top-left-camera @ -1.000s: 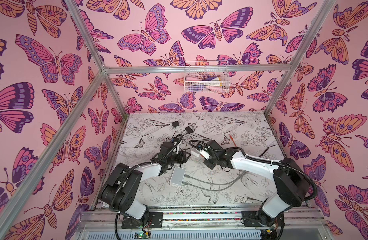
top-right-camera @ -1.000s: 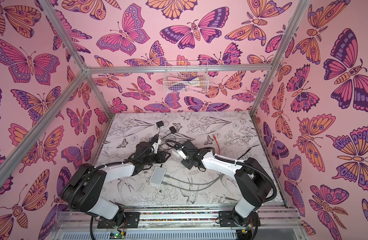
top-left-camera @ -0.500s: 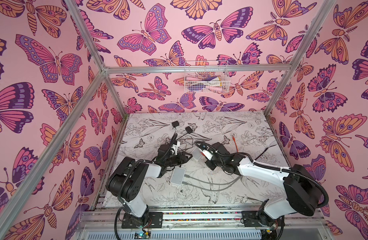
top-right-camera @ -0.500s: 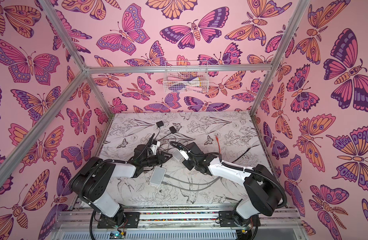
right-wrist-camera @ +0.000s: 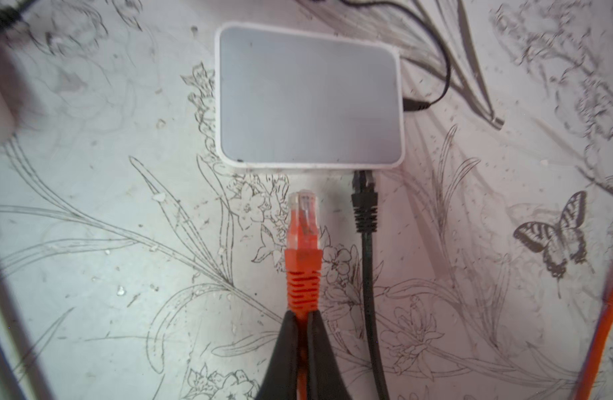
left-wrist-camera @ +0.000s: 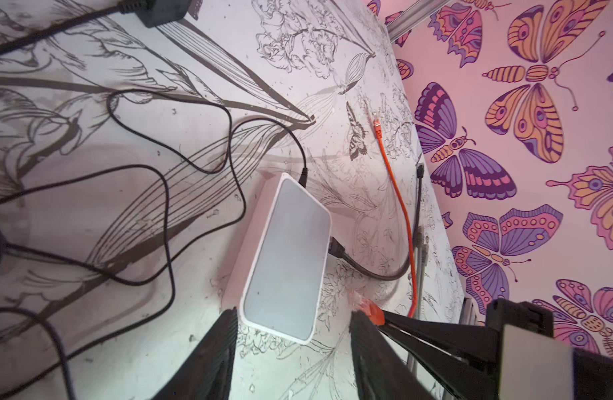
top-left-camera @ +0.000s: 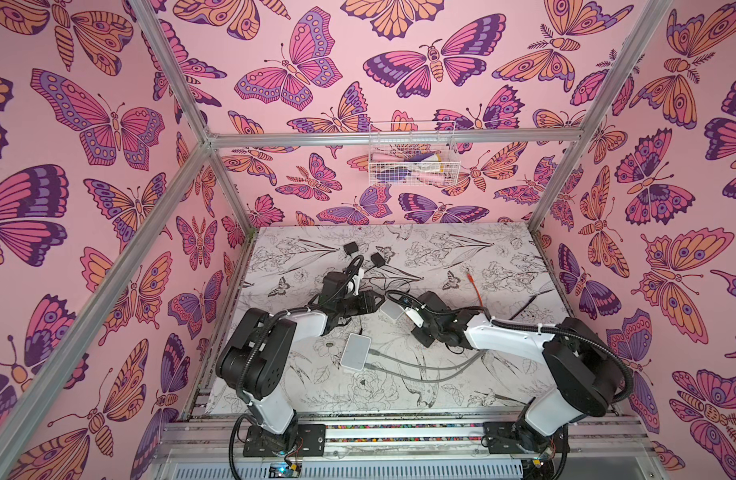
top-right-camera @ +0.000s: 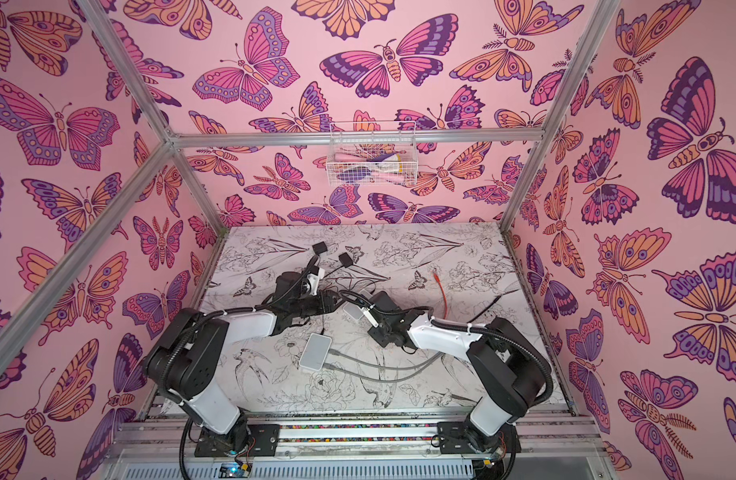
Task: Insert the plug into the switch port
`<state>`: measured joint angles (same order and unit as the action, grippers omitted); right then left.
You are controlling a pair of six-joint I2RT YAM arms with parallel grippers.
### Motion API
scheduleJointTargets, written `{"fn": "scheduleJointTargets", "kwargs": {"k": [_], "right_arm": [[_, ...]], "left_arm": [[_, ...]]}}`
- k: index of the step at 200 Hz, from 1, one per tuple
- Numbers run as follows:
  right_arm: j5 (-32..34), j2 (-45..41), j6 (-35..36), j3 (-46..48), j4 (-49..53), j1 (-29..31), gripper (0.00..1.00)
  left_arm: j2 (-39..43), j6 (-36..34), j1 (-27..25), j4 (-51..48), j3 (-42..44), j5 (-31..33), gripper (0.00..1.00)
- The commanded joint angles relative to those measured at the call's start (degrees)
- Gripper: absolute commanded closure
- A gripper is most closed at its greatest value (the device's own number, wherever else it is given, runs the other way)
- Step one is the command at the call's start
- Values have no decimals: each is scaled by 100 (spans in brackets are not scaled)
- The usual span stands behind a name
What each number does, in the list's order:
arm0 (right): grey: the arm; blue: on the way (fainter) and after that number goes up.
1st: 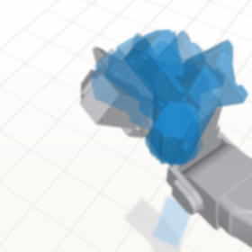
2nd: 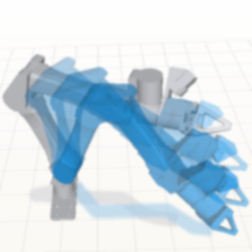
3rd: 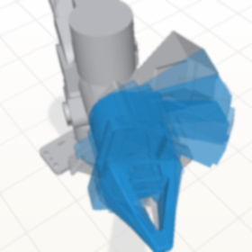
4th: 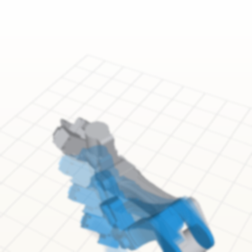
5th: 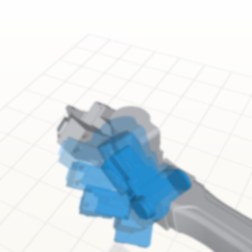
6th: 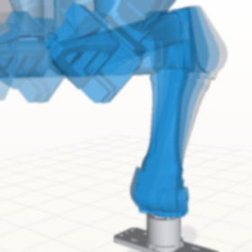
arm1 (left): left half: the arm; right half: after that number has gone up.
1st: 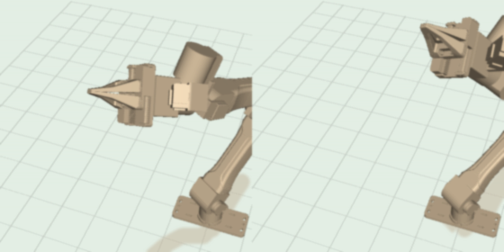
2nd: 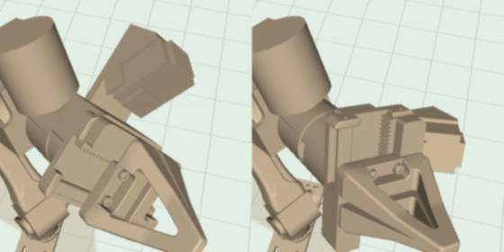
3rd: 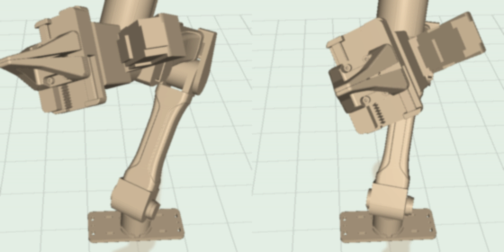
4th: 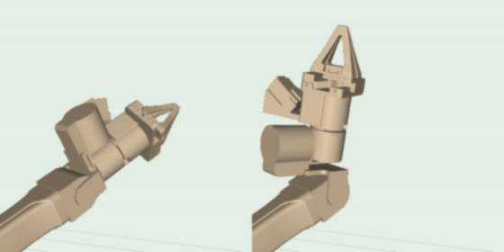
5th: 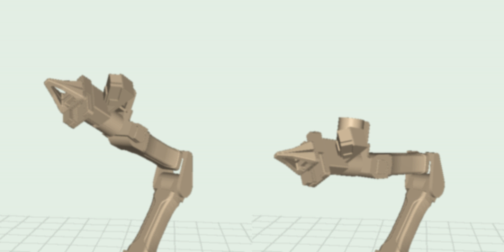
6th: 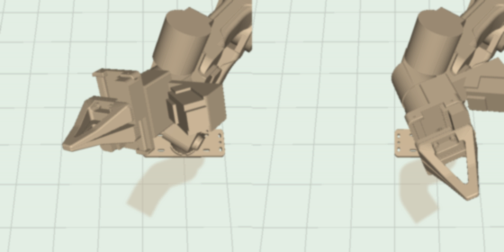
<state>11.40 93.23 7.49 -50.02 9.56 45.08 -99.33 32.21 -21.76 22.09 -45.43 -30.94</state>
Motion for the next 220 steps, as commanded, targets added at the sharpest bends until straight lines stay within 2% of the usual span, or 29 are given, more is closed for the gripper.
{"fn": "scheduleJointTargets", "kwargs": {"k": [1,56,134,220], "right_arm": [[116,175,-172,-380,396,-8,100],[204,773,-360,-711,569,-8,100],[177,798,-301,-686,202,-6,100],[30,701,-287,-553,-279,29,100]], "left_arm": [[-248,-361,-35,-536,-209,114,45],[-646,-641,-264,-955,-712,203,46],[-1213,-1023,-391,-1562,-1401,478,46],[-1414,-1093,-487,-1586,-1512,384,47]]}}
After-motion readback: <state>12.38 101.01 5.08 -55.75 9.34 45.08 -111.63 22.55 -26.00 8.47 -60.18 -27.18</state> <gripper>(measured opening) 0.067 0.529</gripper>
